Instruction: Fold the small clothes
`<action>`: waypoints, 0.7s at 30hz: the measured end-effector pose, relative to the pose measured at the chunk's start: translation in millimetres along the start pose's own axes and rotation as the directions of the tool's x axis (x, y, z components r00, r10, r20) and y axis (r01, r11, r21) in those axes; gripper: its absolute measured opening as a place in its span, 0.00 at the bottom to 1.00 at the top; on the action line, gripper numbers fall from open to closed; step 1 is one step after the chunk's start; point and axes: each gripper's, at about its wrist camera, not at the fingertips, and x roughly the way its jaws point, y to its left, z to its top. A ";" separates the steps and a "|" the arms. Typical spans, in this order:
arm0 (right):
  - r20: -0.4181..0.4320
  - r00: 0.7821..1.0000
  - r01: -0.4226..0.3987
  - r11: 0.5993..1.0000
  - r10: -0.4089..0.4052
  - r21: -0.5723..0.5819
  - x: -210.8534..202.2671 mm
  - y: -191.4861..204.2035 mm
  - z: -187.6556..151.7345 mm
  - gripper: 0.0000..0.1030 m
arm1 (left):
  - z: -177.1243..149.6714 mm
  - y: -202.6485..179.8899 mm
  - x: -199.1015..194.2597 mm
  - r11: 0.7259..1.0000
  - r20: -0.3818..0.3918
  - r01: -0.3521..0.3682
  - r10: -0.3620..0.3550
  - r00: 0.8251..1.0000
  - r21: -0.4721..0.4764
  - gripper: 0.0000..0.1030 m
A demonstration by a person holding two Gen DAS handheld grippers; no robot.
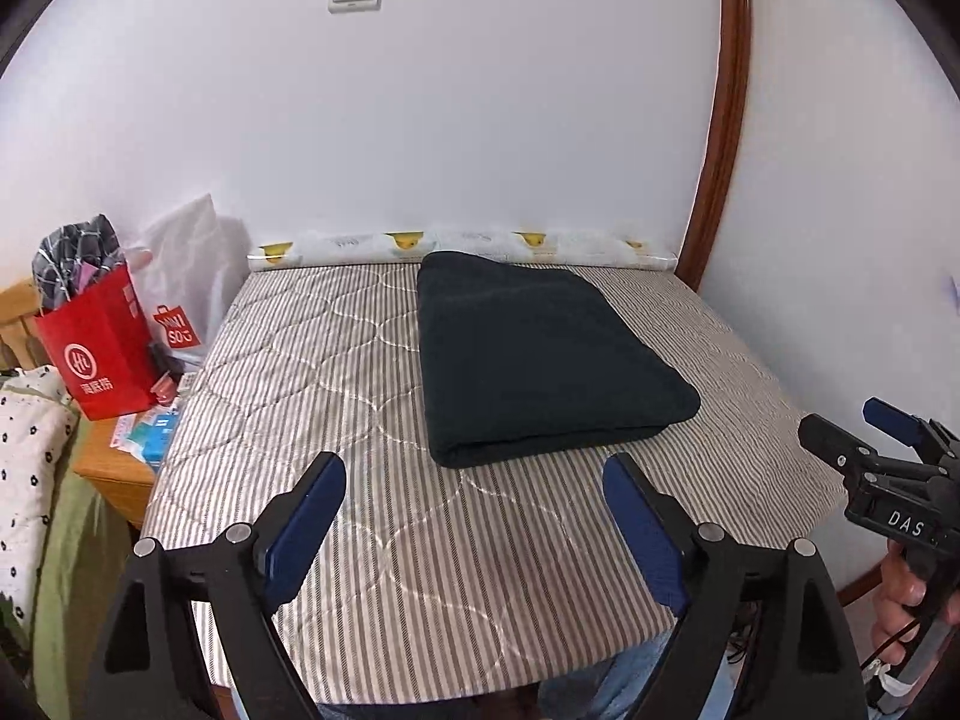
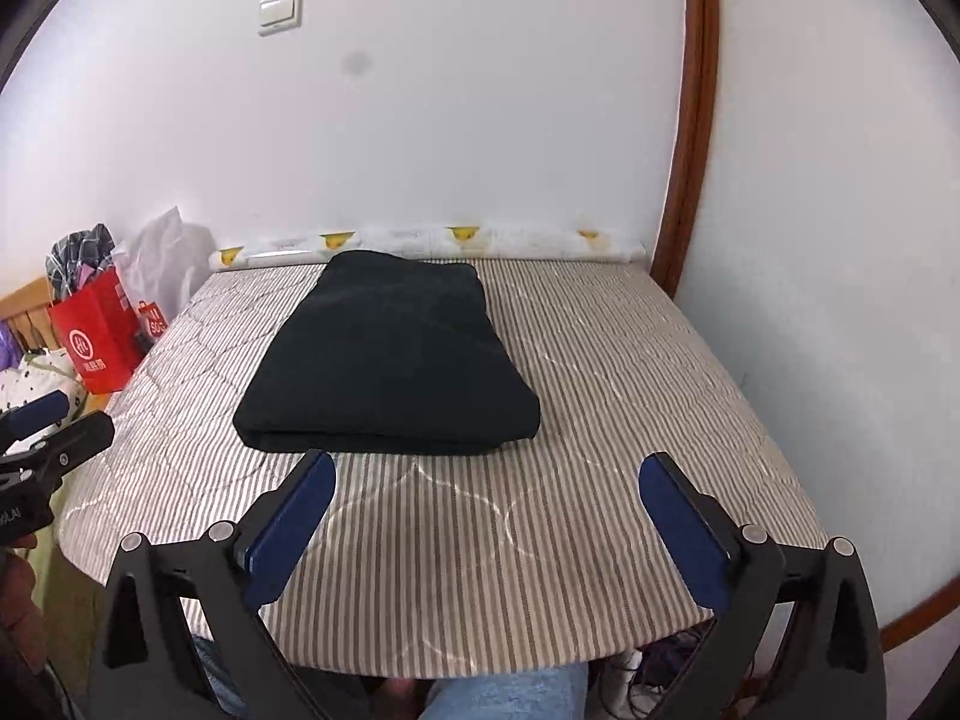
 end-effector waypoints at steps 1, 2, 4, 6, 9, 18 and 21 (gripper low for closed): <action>-0.004 1.000 0.003 1.000 -0.003 0.004 -2.4 -2.1 -0.9 0.97 | -0.5 -0.7 -2.2 1.000 -0.002 0.003 -0.003 1.000 0.001 0.85; -0.007 1.000 0.008 1.000 -0.008 0.006 -4.0 -2.5 -2.3 0.97 | -0.3 -1.1 -2.4 1.000 -0.006 0.007 -0.007 1.000 0.002 0.85; -0.014 1.000 0.018 1.000 -0.018 0.009 -6.6 -4.0 -4.4 0.98 | -0.2 -2.8 -5.3 1.000 -0.004 0.006 -0.006 1.000 0.007 0.85; -0.015 1.000 0.022 1.000 -0.021 0.021 -9.9 -7.7 -6.4 0.98 | 0.3 -6.1 -8.6 1.000 0.003 -0.007 0.007 1.000 0.018 0.85; -0.018 1.000 0.021 0.999 -0.021 0.039 -14.3 -15.7 -8.4 0.98 | 0.9 -11.0 -13.8 0.999 0.019 -0.022 0.022 1.000 0.025 0.85; -0.004 0.999 0.034 0.997 -0.034 0.076 -26.9 -35.0 -9.9 0.98 | 0.0 -21.8 -17.8 0.999 0.023 -0.016 0.015 1.000 0.036 0.85; -0.003 0.999 0.035 0.996 -0.034 0.079 -28.6 -37.2 -9.8 0.98 | 0.4 -23.2 -18.4 0.999 0.023 -0.015 0.014 1.000 0.036 0.85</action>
